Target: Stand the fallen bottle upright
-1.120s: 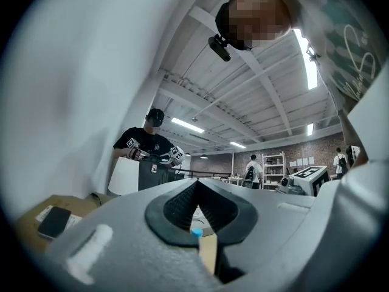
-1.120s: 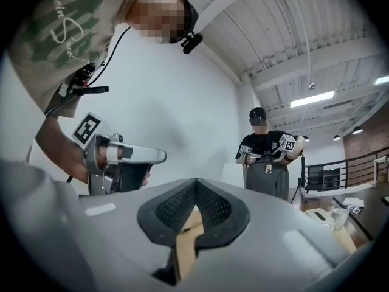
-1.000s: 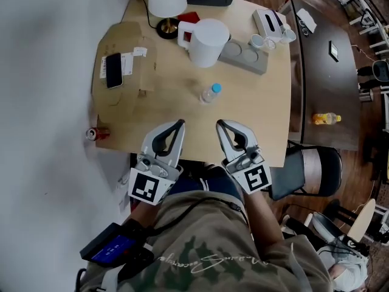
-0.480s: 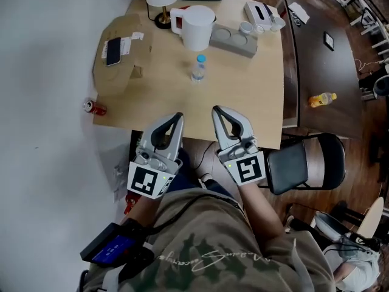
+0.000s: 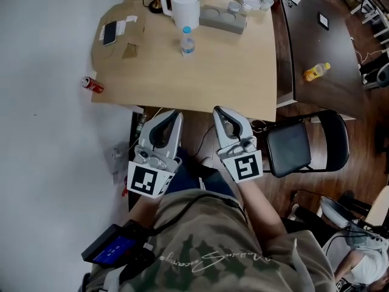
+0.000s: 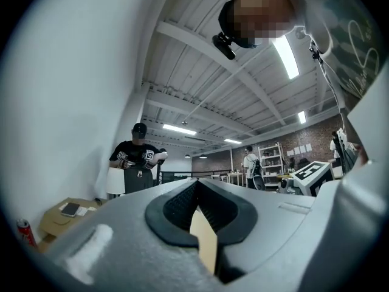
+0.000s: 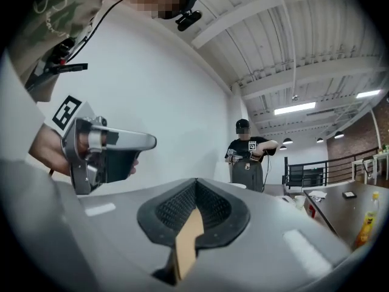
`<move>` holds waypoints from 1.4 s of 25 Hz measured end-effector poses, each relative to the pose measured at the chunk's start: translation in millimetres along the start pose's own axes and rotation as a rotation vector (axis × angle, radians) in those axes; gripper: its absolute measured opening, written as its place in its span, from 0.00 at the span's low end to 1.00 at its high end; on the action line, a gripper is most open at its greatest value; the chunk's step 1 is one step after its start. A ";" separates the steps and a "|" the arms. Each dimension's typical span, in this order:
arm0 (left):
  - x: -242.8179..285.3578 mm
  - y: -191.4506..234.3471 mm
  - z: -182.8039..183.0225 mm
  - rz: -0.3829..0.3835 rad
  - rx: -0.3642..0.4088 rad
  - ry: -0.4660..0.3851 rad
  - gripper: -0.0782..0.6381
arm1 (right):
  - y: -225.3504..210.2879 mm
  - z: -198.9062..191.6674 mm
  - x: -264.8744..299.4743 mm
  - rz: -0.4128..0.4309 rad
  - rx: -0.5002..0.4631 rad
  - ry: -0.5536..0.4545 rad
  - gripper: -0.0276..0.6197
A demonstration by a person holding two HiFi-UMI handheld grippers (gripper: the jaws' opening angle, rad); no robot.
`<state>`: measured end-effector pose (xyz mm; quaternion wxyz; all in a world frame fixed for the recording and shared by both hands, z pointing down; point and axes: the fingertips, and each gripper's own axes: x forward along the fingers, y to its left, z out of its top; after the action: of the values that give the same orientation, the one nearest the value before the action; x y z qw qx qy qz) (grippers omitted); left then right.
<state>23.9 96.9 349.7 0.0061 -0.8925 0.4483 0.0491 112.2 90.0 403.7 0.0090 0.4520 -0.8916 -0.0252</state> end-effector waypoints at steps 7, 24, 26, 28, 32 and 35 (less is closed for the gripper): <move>-11.3 -23.0 -7.7 -0.067 0.011 0.045 0.11 | 8.2 -2.0 -30.1 -0.043 0.052 0.041 0.04; -51.7 26.5 21.2 -0.037 -0.013 -0.058 0.11 | 43.7 40.8 -5.1 -0.101 -0.063 0.023 0.04; -57.0 32.1 23.5 -0.036 -0.019 -0.058 0.11 | 49.3 42.8 0.5 -0.107 -0.057 0.031 0.04; -61.8 40.5 25.2 -0.027 -0.026 -0.057 0.11 | 53.9 43.9 7.1 -0.103 -0.070 0.031 0.04; -70.1 49.3 25.4 -0.021 -0.021 -0.062 0.11 | 69.2 46.9 15.1 -0.086 -0.066 0.029 0.04; -76.4 52.3 17.9 -0.007 -0.037 -0.041 0.11 | 75.7 46.6 16.9 -0.075 -0.069 0.025 0.04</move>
<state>-64.7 127.7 340.8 -0.0009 -0.8928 0.4440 0.0754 39.5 122.8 361.0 0.0347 0.4850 -0.8724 -0.0507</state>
